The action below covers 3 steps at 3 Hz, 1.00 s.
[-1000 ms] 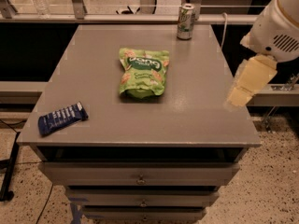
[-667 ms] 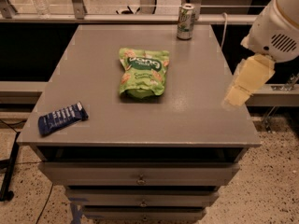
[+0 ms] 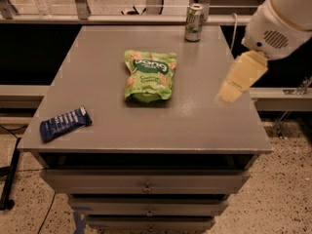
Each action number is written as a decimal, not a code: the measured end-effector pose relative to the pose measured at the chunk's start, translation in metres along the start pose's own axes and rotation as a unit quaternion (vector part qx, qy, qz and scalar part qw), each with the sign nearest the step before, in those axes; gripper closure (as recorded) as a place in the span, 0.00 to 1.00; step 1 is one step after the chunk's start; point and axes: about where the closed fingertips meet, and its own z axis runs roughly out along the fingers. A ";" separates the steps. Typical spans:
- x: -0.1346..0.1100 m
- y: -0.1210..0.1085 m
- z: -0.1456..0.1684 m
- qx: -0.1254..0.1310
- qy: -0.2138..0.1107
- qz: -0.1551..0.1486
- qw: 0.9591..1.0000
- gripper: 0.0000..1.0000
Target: Pick green rice chip bag
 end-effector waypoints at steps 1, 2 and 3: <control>-0.051 -0.012 0.023 -0.015 -0.013 0.037 0.999 0.00; -0.101 -0.025 0.040 -0.027 -0.024 0.097 0.995 0.00; -0.134 -0.031 0.058 -0.013 -0.040 0.159 0.986 0.00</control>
Offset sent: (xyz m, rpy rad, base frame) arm 0.1220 0.1255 0.0069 0.2286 0.1364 -0.3534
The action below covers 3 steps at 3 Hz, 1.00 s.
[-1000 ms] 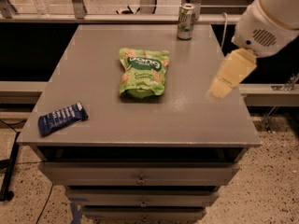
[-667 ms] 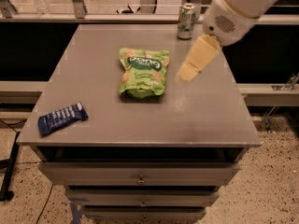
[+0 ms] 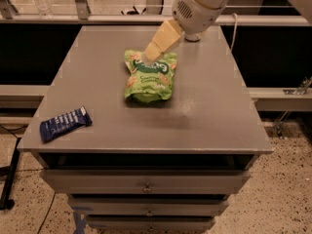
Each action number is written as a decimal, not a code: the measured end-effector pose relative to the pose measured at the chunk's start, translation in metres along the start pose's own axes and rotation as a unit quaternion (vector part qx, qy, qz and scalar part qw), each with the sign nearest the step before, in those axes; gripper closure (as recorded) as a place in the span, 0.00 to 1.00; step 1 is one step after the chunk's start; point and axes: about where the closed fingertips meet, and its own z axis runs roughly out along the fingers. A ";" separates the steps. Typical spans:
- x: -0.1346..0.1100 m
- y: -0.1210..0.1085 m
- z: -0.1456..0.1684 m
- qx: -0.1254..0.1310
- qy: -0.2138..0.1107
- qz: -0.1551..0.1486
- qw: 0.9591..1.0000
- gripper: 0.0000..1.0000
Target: Pick green rice chip bag
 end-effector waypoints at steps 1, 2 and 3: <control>-0.014 0.003 0.018 0.053 -0.035 0.052 0.997 0.00; -0.019 0.004 0.054 0.082 -0.064 0.098 0.990 0.00; -0.029 0.007 0.085 0.085 -0.073 0.122 0.986 0.00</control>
Offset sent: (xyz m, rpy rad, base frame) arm 0.0506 0.0512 -0.0753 0.1187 -0.1998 -0.4119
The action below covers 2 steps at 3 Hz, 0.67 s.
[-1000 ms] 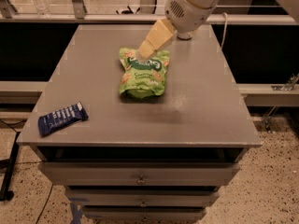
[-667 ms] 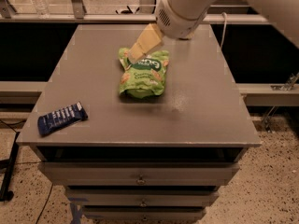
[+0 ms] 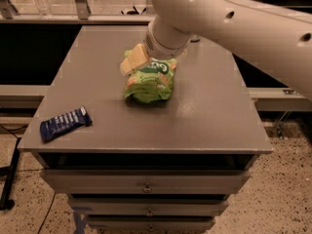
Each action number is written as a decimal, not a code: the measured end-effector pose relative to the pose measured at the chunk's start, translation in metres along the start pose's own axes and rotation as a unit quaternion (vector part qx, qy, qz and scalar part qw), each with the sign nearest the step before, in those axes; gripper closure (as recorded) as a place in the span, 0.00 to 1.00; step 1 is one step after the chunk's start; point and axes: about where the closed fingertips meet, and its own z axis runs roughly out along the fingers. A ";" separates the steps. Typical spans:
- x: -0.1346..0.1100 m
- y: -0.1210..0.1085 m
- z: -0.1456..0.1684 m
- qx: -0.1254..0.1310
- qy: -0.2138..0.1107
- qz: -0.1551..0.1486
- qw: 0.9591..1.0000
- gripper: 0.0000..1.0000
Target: Pick green rice chip bag
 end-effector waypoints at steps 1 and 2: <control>-0.006 0.008 0.021 -0.008 0.007 0.002 1.000 0.00; -0.011 0.021 0.037 -0.026 0.015 -0.008 1.000 0.00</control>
Offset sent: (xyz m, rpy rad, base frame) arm 0.0256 0.0519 -0.0361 0.0267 0.0699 0.0859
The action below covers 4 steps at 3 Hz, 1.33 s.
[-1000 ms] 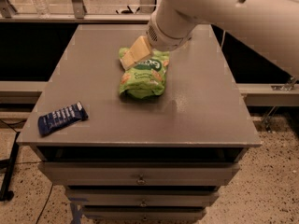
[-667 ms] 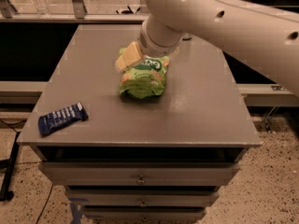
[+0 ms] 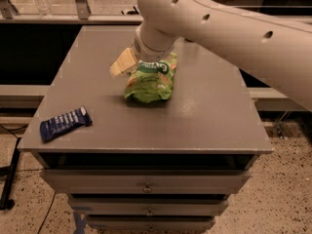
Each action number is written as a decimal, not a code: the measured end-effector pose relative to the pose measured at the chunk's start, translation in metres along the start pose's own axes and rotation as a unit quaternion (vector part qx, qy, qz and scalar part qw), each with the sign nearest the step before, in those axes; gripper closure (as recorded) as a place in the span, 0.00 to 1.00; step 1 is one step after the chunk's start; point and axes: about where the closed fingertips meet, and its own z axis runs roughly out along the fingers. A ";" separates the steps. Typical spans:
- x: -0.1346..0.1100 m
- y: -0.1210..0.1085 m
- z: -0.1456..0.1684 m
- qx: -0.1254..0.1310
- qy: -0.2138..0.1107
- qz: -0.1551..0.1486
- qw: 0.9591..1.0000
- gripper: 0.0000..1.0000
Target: Pick green rice chip bag
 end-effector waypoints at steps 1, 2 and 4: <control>0.001 0.009 0.015 -0.018 0.001 -0.001 1.000 0.18; 0.004 0.013 0.023 -0.029 0.003 0.004 1.000 0.41; 0.006 0.015 0.023 -0.034 0.003 0.006 0.999 0.87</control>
Offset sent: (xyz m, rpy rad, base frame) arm 0.0023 0.0191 -0.0315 0.0685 0.0482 0.0290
